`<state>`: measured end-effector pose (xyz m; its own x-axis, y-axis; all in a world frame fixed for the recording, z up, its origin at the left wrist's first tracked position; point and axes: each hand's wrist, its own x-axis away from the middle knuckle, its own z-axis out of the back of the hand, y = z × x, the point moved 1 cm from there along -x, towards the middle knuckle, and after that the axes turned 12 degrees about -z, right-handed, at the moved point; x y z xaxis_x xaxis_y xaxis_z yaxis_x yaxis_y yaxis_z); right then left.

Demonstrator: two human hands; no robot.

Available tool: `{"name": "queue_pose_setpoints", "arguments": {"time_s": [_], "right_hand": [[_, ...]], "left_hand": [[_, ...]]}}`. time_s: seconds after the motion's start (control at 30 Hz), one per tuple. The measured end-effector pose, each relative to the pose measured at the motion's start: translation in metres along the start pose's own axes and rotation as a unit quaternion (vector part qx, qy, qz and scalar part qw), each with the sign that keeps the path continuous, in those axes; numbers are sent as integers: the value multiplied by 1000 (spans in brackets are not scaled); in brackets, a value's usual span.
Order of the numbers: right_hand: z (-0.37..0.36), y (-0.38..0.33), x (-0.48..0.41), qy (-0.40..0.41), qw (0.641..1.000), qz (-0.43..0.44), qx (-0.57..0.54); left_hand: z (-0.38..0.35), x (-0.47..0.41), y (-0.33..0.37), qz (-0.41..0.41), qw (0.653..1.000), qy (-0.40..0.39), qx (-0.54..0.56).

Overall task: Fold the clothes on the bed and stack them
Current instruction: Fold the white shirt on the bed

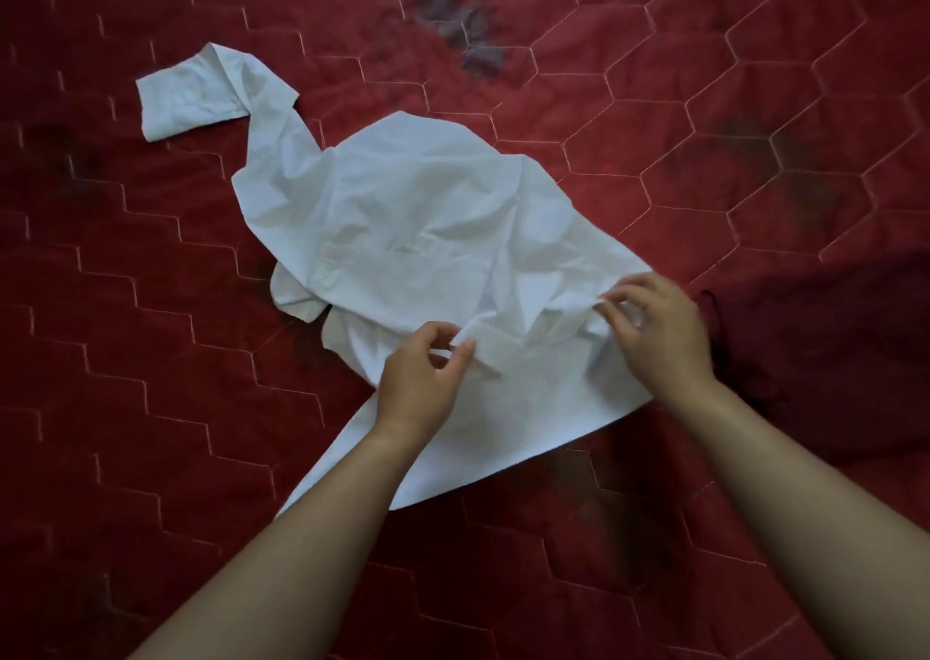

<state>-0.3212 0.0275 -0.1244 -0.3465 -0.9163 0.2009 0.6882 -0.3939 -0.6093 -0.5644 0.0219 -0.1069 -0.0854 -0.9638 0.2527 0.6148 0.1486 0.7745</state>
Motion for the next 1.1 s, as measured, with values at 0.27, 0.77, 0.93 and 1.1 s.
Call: {"name": "queue_pose_setpoints", "arguments": {"time_s": [0.27, 0.77, 0.93, 1.1], "right_hand": [[2, 2, 11, -72, 997, 35, -12], [-37, 34, -4, -59, 992, 107, 14], [3, 35, -24, -9, 997, 49, -55], [18, 42, -5, -114, 989, 55, 73]], "left_hand": [[-13, -2, 0, -90, 990, -95, -50], [-3, -14, -59, -203, 966, -52, -153], [-5, -31, -50, -174, 953, -69, -237], [0, -22, -45, -155, 963, -64, -212]]}}
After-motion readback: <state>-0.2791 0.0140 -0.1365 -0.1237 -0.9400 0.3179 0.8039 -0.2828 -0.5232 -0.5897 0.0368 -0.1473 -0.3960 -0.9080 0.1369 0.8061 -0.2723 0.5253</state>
